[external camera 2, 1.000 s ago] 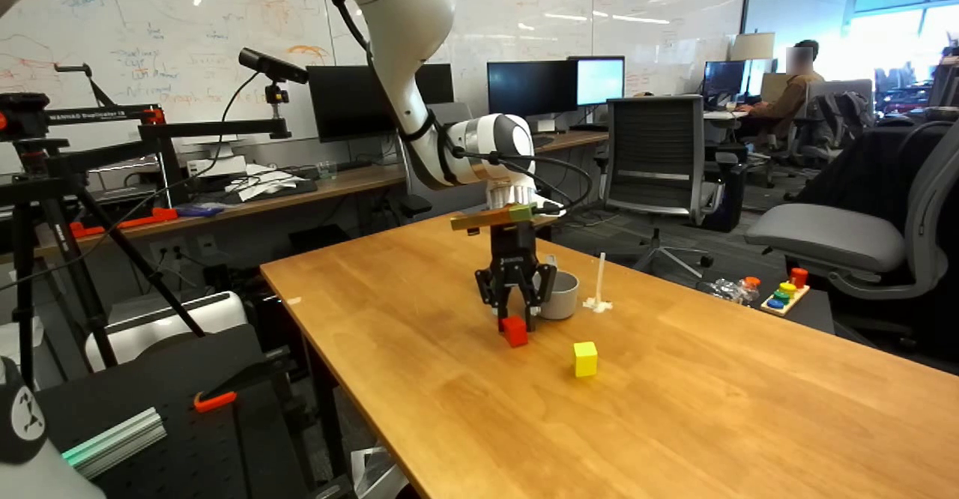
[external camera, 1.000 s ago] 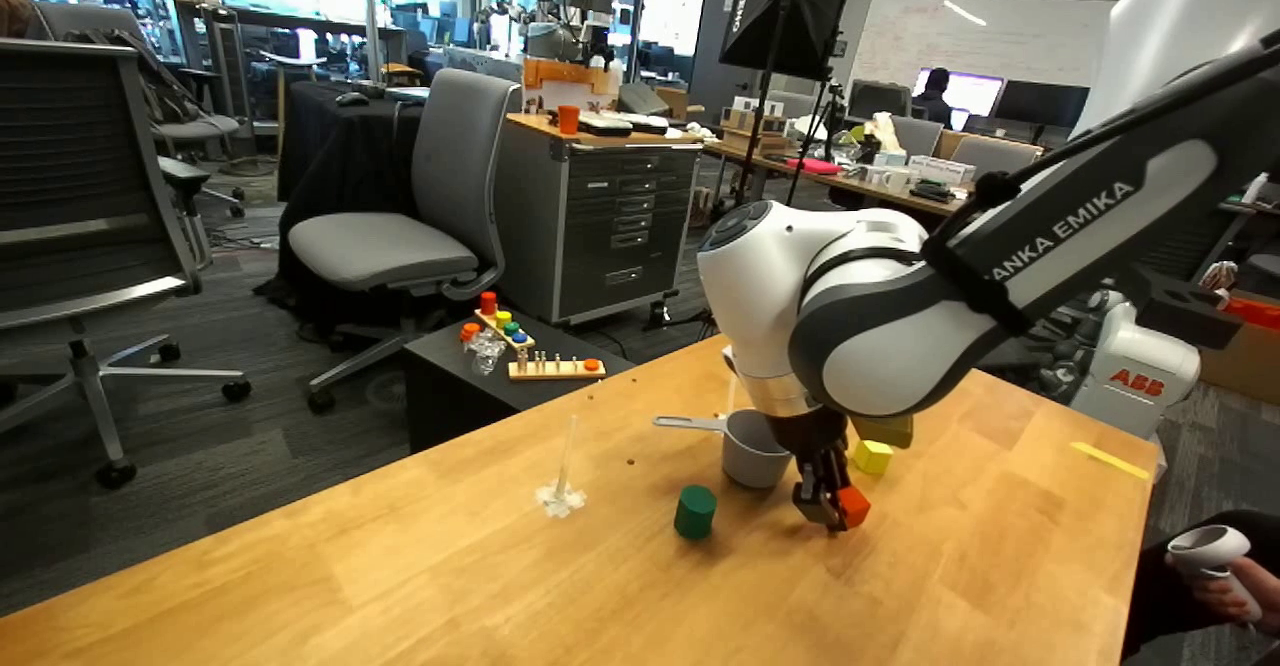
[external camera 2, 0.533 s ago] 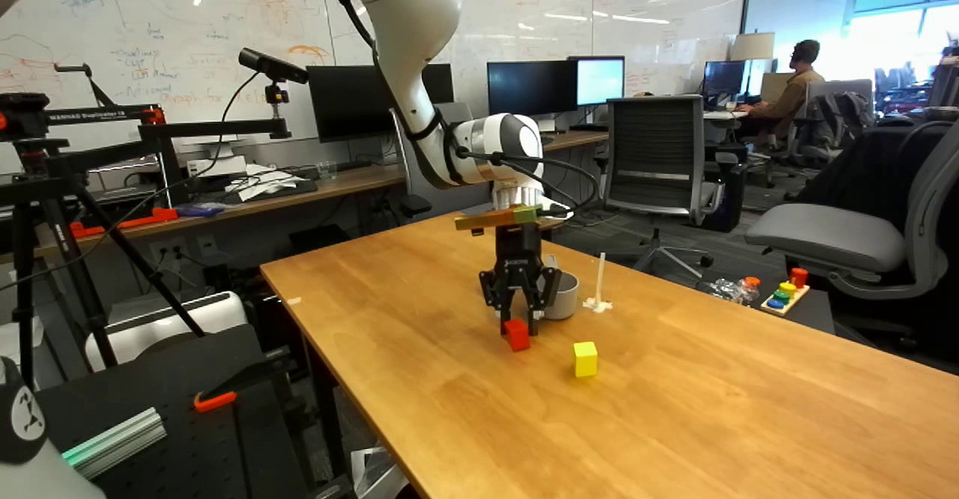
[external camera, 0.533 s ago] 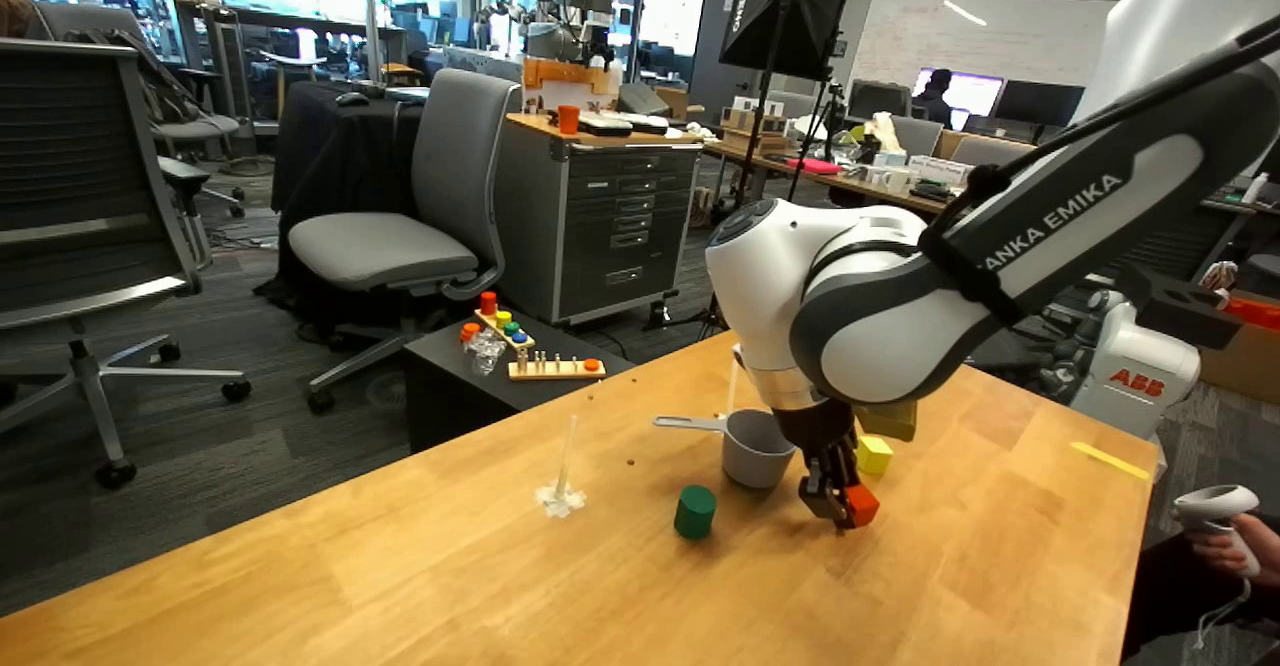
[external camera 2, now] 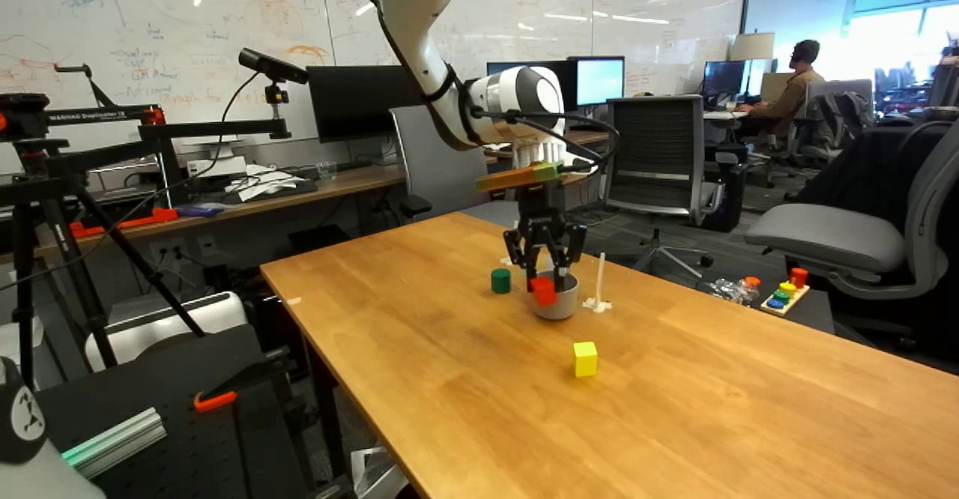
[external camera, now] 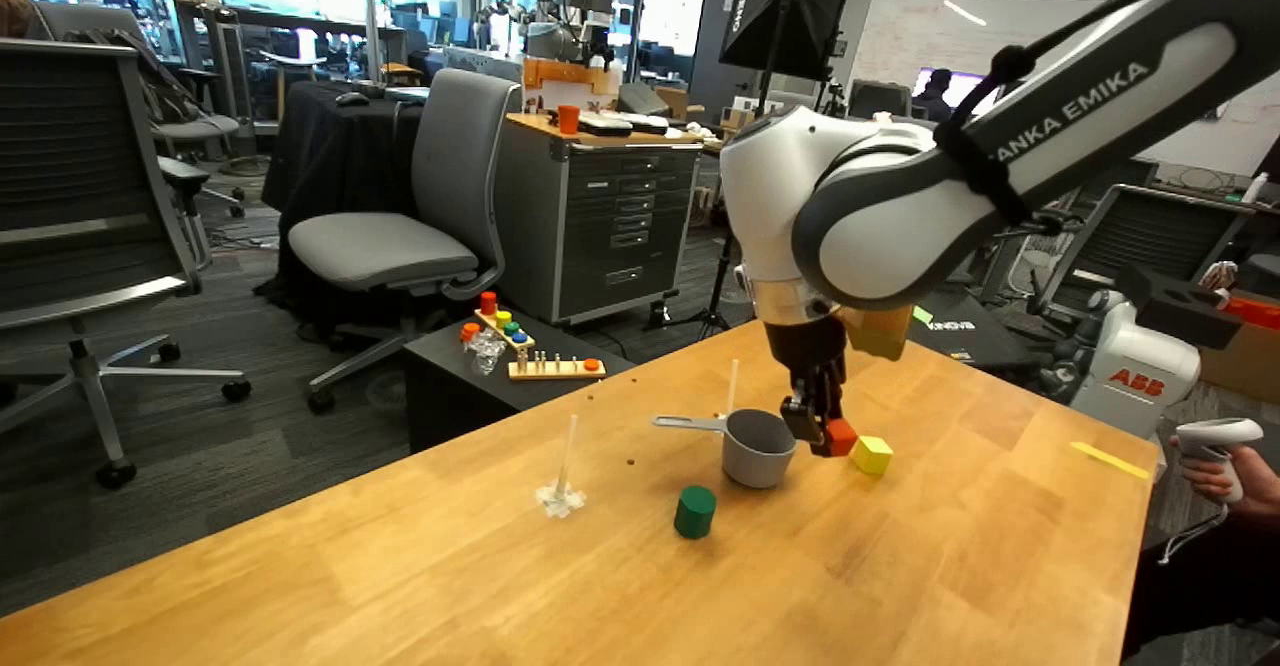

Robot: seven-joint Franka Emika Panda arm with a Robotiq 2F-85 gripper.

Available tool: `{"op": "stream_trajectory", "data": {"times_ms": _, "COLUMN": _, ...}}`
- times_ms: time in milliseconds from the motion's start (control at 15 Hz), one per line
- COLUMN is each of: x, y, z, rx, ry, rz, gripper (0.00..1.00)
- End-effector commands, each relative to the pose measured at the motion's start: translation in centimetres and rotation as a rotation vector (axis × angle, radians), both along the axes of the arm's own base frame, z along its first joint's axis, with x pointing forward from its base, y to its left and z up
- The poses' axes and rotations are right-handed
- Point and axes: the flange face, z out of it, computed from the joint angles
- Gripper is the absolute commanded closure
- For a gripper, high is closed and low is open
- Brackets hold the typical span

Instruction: Put the cubes in the mug cup

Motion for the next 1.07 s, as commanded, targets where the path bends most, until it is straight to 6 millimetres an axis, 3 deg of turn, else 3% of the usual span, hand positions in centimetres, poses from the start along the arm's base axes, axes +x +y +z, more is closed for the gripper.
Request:
{"op": "stream_trajectory", "data": {"times_ms": 0, "x": 1.7, "y": 0.0, "z": 5.2, "rx": 0.02, "ry": -0.073, "rz": -0.031, "gripper": 0.78}}
{"op": "stream_trajectory", "data": {"times_ms": 200, "x": 3.2, "y": 0.6, "z": 8.4, "rx": 0.028, "ry": -0.152, "rz": -0.056, "gripper": 0.78}}
{"op": "stream_trajectory", "data": {"times_ms": 400, "x": 4.4, "y": 1.5, "z": 10.0, "rx": 0.035, "ry": -0.217, "rz": -0.11, "gripper": 0.78}}
{"op": "stream_trajectory", "data": {"times_ms": 733, "x": 4.9, "y": 3.8, "z": 9.9, "rx": 0.065, "ry": -0.264, "rz": -0.187, "gripper": 0.78}}
{"op": "stream_trajectory", "data": {"times_ms": 1000, "x": 4.4, "y": 4.4, "z": 8.5, "rx": 0.07, "ry": -0.249, "rz": -0.227, "gripper": 0.78}}
